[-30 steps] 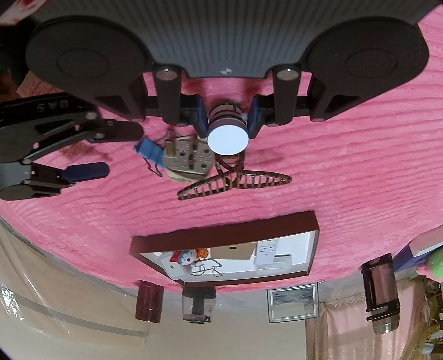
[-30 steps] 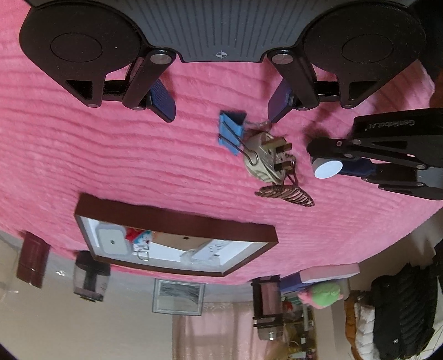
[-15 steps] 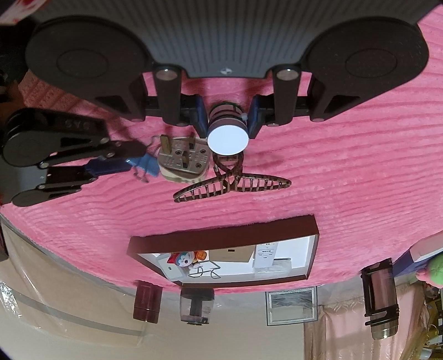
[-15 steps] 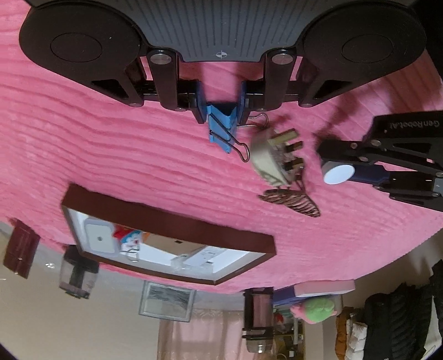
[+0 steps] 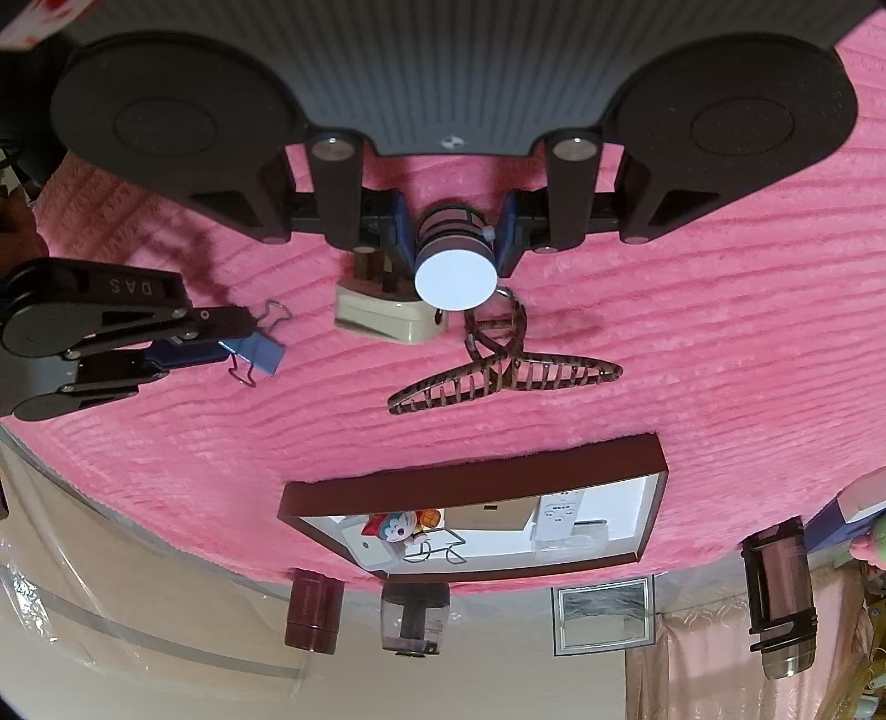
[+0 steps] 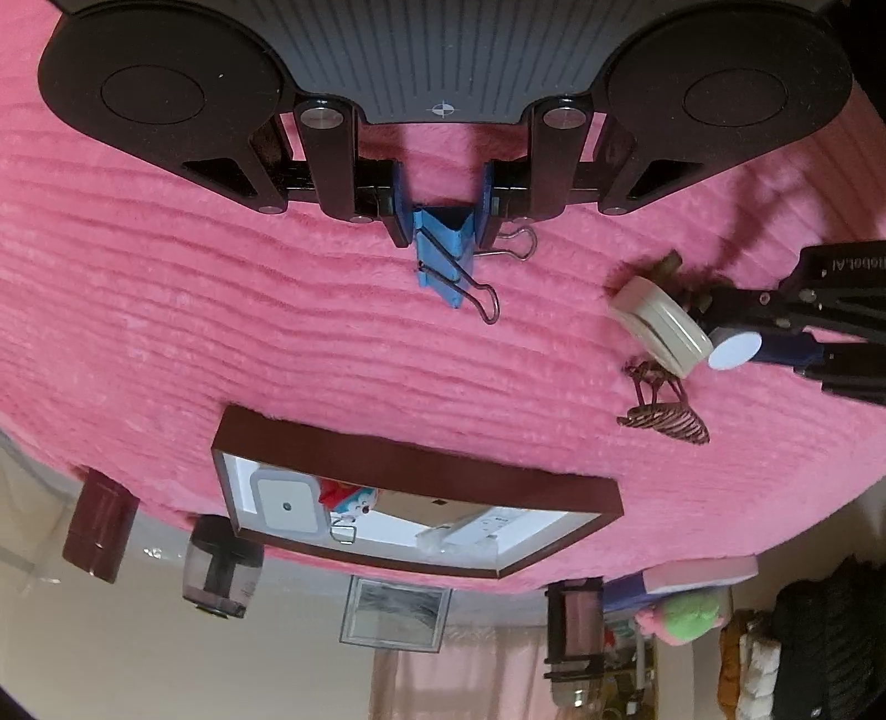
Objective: Organize rigid objects
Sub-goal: 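Lift the white jar with left tool while right tool lifts blue clip toward tray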
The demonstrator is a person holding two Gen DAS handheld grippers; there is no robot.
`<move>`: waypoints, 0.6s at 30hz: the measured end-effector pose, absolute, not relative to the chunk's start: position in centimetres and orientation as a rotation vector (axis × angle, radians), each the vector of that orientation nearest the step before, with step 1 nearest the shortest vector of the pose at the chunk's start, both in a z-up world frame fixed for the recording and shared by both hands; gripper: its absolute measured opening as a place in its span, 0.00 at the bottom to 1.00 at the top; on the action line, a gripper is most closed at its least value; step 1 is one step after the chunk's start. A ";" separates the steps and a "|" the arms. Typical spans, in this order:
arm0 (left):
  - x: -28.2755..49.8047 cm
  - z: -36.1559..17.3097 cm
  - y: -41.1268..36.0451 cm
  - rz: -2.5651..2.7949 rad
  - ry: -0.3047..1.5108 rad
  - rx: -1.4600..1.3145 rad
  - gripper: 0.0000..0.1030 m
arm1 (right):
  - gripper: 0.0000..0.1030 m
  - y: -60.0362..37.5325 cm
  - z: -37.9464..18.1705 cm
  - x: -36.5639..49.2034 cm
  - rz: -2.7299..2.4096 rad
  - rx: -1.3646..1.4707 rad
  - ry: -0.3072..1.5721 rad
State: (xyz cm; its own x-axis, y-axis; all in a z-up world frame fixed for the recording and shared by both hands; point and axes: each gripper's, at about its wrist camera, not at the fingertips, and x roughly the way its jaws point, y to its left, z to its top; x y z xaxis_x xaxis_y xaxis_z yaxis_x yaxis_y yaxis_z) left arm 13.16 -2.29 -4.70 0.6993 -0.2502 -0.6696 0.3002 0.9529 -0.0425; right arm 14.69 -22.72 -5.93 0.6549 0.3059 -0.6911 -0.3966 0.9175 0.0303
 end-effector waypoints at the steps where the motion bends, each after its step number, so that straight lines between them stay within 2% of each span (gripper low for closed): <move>1: 13.1 -4.7 -2.3 -0.306 0.735 0.073 0.25 | 0.23 -22.8 -5.9 14.7 0.398 -0.108 0.758; 3: 13.1 -4.5 -2.1 -0.303 0.732 0.069 0.25 | 0.31 -23.0 -6.0 14.8 0.395 -0.069 0.759; 5: 13.1 -4.4 -1.9 -0.301 0.729 0.062 0.25 | 0.34 -23.1 -6.0 15.0 0.385 -0.040 0.758; 18: 13.1 -4.0 -1.1 -0.294 0.719 0.030 0.25 | 0.35 -22.8 -6.5 16.9 0.371 0.049 0.759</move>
